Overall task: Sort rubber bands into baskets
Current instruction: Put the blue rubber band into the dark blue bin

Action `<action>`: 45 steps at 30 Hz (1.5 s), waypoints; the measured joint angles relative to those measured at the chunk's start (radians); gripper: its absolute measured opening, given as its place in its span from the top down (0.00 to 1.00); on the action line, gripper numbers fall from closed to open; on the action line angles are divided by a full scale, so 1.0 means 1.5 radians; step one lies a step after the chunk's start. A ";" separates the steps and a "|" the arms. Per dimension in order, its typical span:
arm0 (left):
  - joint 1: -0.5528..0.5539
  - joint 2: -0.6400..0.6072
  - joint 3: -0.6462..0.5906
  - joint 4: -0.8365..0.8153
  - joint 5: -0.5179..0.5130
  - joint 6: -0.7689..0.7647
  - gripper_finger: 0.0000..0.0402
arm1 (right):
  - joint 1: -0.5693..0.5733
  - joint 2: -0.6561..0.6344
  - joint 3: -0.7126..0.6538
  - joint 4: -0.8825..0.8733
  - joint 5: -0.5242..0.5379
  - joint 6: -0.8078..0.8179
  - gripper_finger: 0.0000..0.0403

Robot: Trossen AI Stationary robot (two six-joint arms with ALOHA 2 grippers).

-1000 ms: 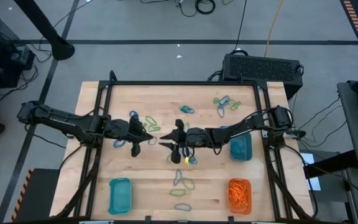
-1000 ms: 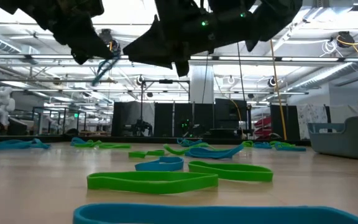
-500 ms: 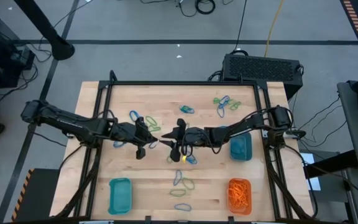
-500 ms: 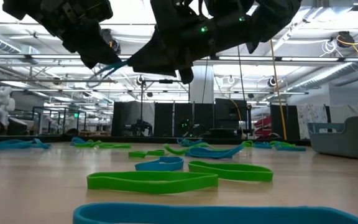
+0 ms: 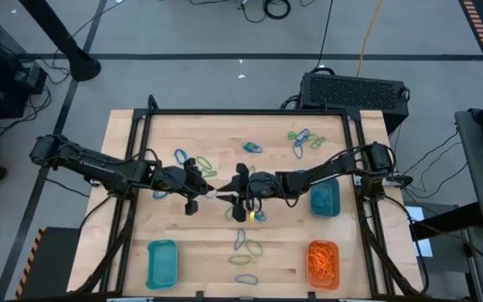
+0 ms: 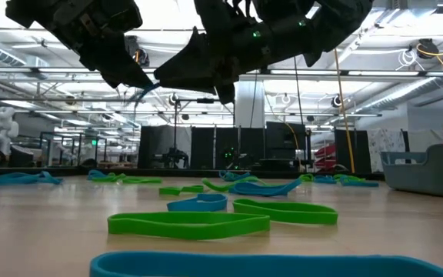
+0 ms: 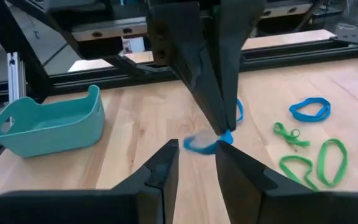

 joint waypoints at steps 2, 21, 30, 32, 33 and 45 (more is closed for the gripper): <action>0.000 0.000 0.000 0.001 0.000 0.000 1.00 | 0.000 0.000 0.000 -0.003 0.001 -0.004 0.76; 0.000 0.000 0.000 0.010 0.009 0.001 1.00 | -0.004 0.000 0.000 -0.015 0.053 -0.006 0.76; 0.000 0.000 0.000 0.024 0.013 0.005 1.00 | -0.004 0.000 0.000 -0.017 0.049 -0.020 0.88; 0.000 0.000 0.000 0.024 0.013 0.005 1.00 | -0.004 0.000 0.000 -0.017 0.050 -0.030 0.95; 0.000 0.000 0.000 0.024 0.013 0.004 1.00 | -0.004 0.000 0.000 -0.017 0.050 -0.033 0.97; 0.000 0.000 -0.001 0.017 0.012 0.007 0.75 | -0.003 -0.036 0.000 -0.100 0.051 -0.030 1.00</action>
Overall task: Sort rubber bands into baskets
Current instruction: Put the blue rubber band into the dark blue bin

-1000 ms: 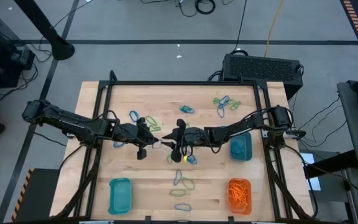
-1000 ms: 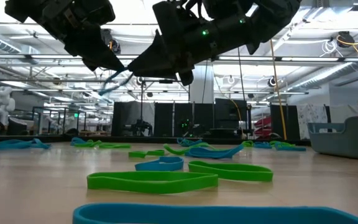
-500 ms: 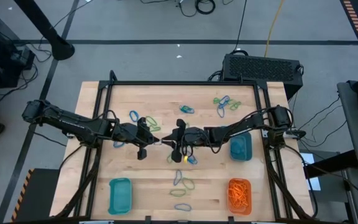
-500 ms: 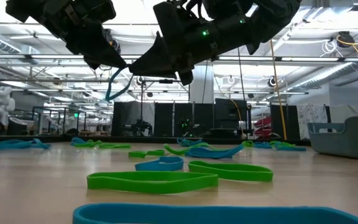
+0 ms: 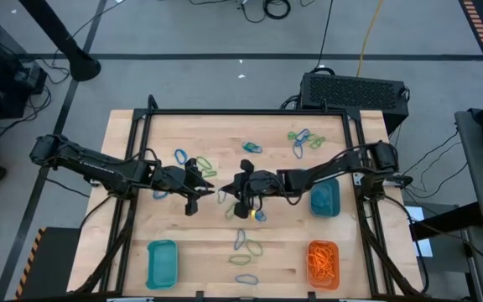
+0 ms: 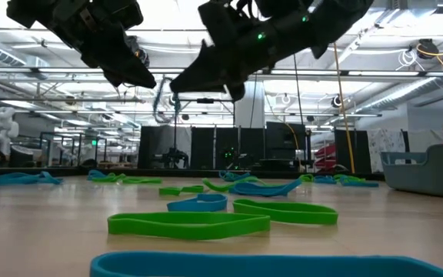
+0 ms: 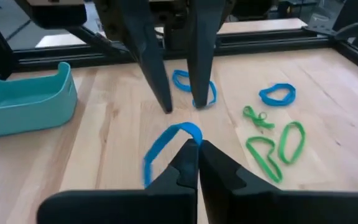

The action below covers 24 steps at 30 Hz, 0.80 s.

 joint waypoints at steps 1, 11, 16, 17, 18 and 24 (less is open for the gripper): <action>0.000 0.000 0.000 -0.003 0.000 0.005 0.72 | 0.001 -0.009 0.000 -0.019 0.001 0.001 1.00; -0.008 0.000 -0.001 -0.010 -0.004 0.069 0.61 | 0.033 -0.171 0.000 -0.420 0.002 0.135 1.00; -0.018 0.000 -0.054 0.198 0.054 0.126 0.61 | 0.057 -0.268 0.000 -0.639 0.002 0.268 1.00; -0.019 0.000 -0.065 0.234 0.071 0.135 0.61 | 0.062 -0.285 0.000 -0.684 0.002 0.299 1.00; -0.019 0.000 -0.075 0.264 0.085 0.140 0.61 | 0.069 -0.302 0.000 -0.732 0.002 0.334 1.00; -0.019 0.000 -0.098 0.281 0.090 0.150 0.61 | 0.117 -0.371 0.000 -1.036 0.025 0.588 1.00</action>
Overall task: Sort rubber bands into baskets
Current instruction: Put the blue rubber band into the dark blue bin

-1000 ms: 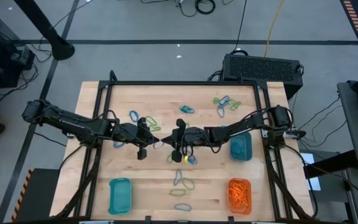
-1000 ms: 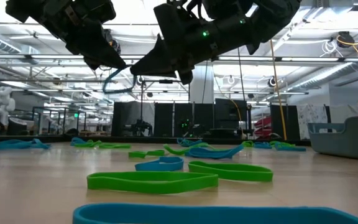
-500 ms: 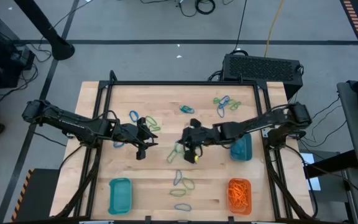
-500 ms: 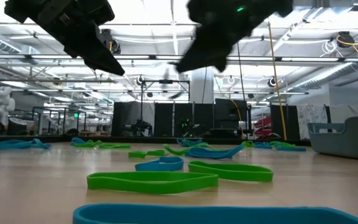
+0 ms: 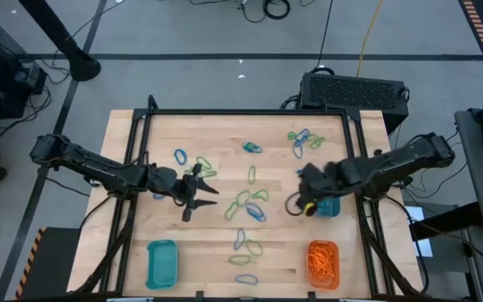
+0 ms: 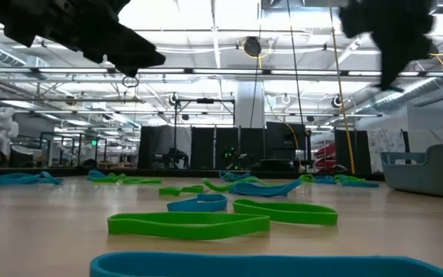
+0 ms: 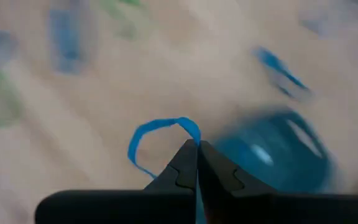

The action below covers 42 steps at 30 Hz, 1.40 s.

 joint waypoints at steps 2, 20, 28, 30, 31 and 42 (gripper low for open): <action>0.000 0.000 -0.001 0.000 0.000 0.000 0.61 | 0.009 -0.002 0.000 -0.099 0.029 0.082 1.00; 0.011 -0.002 -0.001 -0.047 -0.052 0.019 0.61 | -0.019 -0.001 -0.170 -0.076 -0.043 0.168 0.99; 0.018 -0.002 -0.001 -0.050 -0.053 0.017 0.61 | -0.019 -0.001 -0.170 -0.063 -0.043 0.183 0.92; 0.018 -0.002 -0.001 -0.052 -0.053 0.017 0.61 | -0.019 -0.001 -0.170 -0.063 -0.043 0.185 0.89; 0.018 -0.002 -0.001 -0.055 -0.052 0.015 0.61 | -0.019 -0.001 -0.170 -0.063 -0.044 0.185 0.88; 0.018 -0.002 -0.001 -0.068 -0.034 0.004 0.61 | -0.020 -0.001 -0.150 -0.047 -0.094 0.152 0.71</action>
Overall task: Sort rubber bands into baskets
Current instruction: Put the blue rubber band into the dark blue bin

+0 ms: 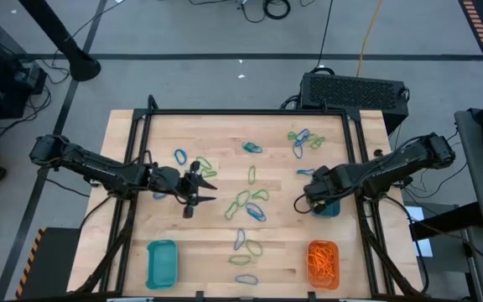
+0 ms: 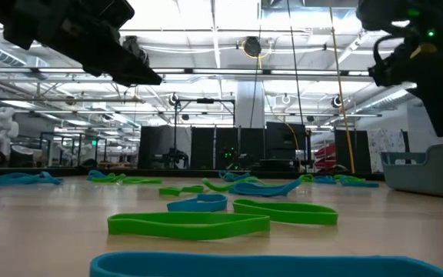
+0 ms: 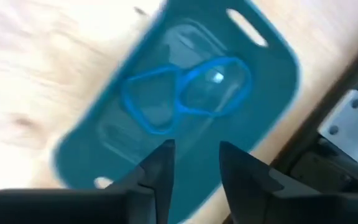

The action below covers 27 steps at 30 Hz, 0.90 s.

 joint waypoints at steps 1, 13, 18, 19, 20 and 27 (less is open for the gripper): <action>0.000 0.000 0.000 -0.004 0.004 0.000 0.61 | 0.000 0.000 0.004 0.015 0.000 -0.011 0.70; 0.000 0.000 0.000 -0.035 0.040 0.000 0.61 | 0.019 0.036 0.034 0.471 0.027 -0.182 0.70; -0.001 -0.001 0.000 -0.041 0.046 0.000 0.61 | 0.043 0.117 0.034 0.660 0.038 -0.340 0.70; -0.001 -0.001 0.000 -0.041 0.047 0.000 0.61 | 0.048 0.138 0.034 0.680 0.038 -0.376 0.70; -0.001 -0.001 0.000 -0.041 0.049 0.000 0.61 | 0.051 0.158 0.034 0.696 0.037 -0.418 0.70; -0.001 -0.001 0.000 -0.041 0.051 0.001 0.61 | 0.057 0.233 0.034 0.719 0.042 -0.538 0.70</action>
